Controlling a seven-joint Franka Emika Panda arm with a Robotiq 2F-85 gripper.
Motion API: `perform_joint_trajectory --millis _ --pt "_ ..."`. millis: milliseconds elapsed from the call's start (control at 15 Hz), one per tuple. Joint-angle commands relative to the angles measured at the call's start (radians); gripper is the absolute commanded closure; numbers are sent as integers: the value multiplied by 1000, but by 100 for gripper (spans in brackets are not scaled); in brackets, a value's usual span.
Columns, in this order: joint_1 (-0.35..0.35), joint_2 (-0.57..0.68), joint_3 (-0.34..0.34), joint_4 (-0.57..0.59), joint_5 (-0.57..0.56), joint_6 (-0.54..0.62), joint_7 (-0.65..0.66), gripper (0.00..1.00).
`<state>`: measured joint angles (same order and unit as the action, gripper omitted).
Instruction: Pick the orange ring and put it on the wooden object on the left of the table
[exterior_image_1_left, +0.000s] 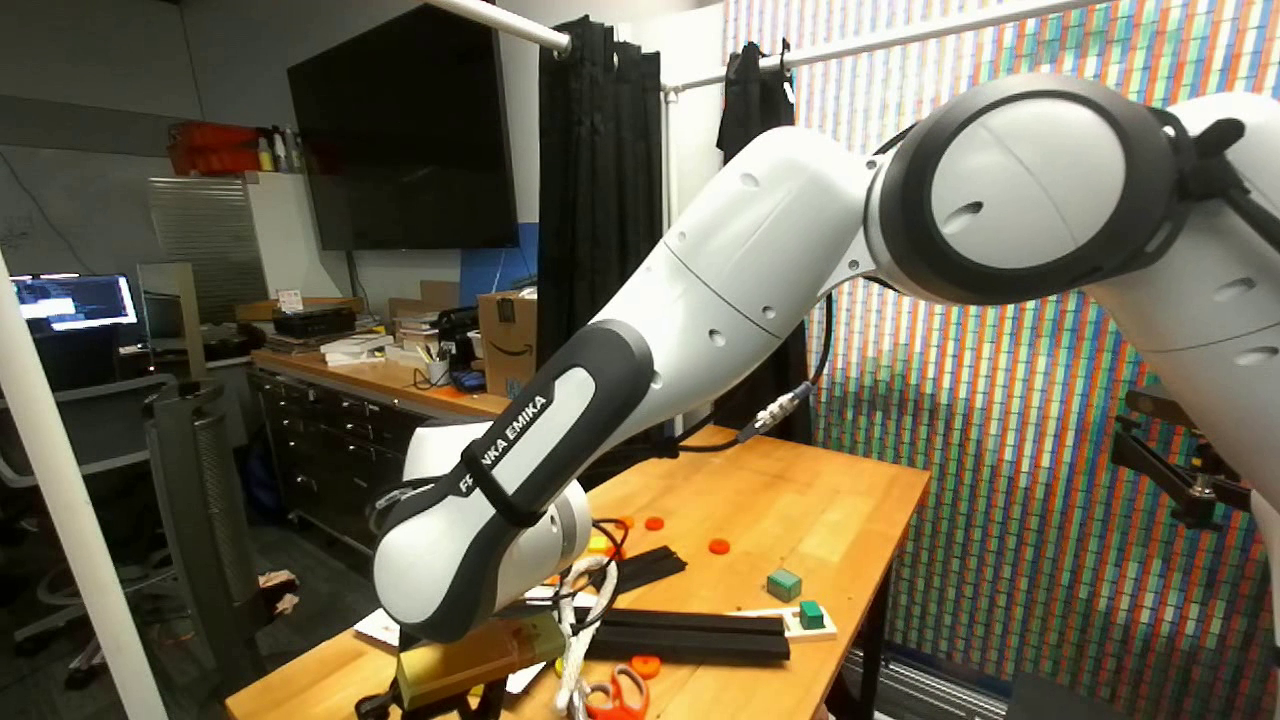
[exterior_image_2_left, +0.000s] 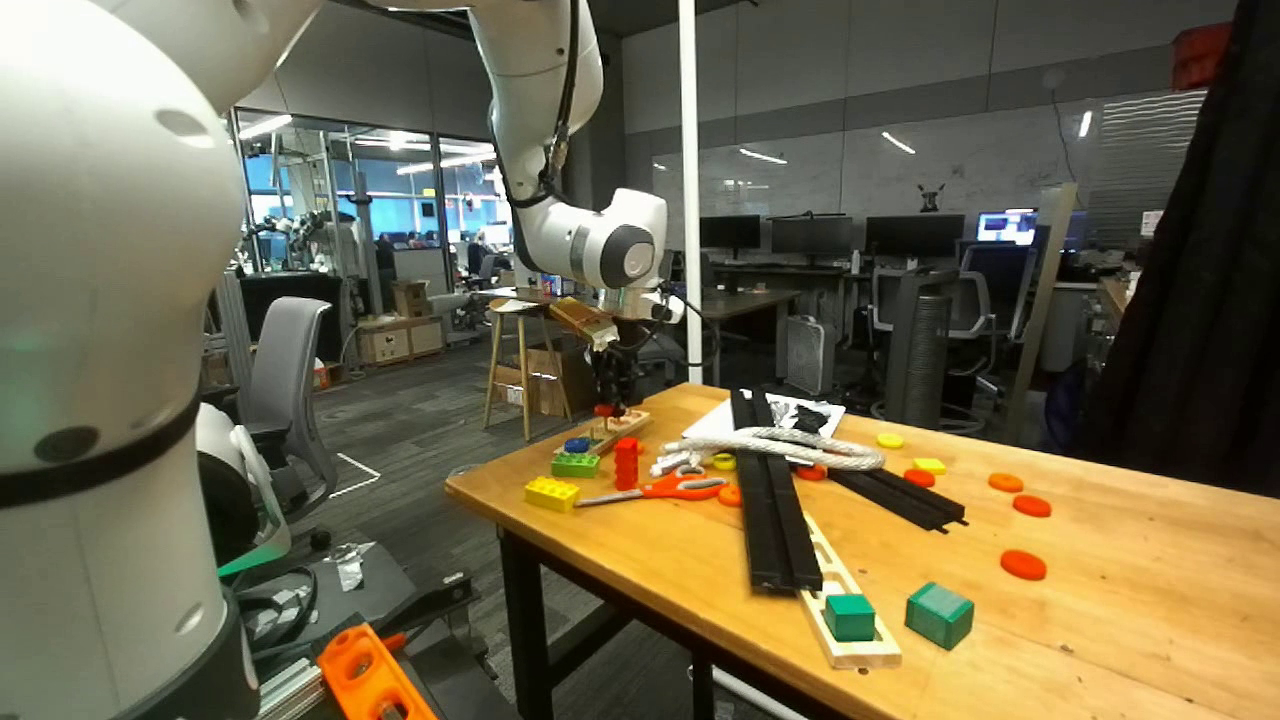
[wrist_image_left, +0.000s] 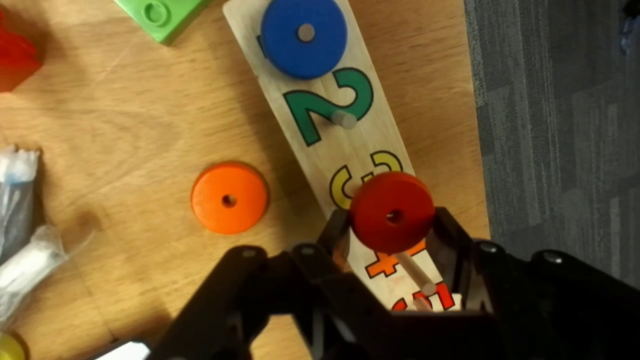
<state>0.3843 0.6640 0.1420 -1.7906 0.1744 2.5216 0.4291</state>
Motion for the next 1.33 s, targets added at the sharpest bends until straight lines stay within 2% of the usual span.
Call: perform_joint_trajectory --millis 0,533,600,667,733,933,1067,1267 --pt "15 -31 -4 -36 -7 23 21 81" --pt "22 -25 3 -41 -4 20 21 81" --pt "24 -24 1 -41 -2 21 29 31" --pt "23 -24 2 -41 0 20 30 30" --pt "22 -24 2 -41 1 18 33 25" --pt "22 -24 0 -45 1 18 42 1" --pt "28 -33 -7 -51 -5 17 56 0" --pt "72 -104 -68 -99 -52 33 154 0"
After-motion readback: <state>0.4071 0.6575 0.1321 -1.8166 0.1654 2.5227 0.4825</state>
